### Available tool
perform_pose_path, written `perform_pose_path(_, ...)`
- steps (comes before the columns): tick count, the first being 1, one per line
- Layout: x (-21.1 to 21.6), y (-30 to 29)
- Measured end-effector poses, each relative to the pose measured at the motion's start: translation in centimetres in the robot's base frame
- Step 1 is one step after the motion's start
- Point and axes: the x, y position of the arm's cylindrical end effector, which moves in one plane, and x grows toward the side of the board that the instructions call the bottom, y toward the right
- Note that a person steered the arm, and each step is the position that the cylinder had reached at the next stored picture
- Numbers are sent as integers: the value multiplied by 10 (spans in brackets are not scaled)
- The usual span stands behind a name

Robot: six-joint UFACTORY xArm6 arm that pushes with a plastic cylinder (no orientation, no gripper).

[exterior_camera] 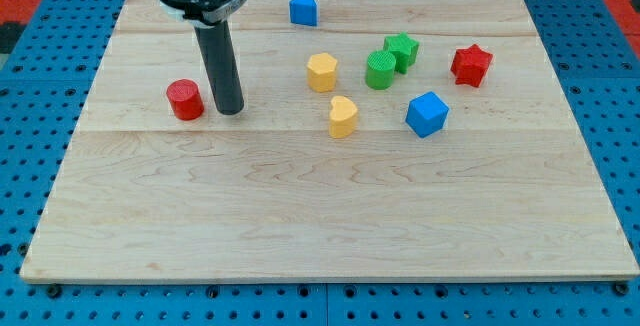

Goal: Move the red circle towards center right

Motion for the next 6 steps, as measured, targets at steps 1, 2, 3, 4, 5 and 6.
perform_pose_path(1,16,-21)
perform_pose_path(2,8,-86)
perform_pose_path(3,-31,-103)
perform_pose_path(4,-53,-103)
perform_pose_path(5,-28,-90)
perform_pose_path(6,17,-123)
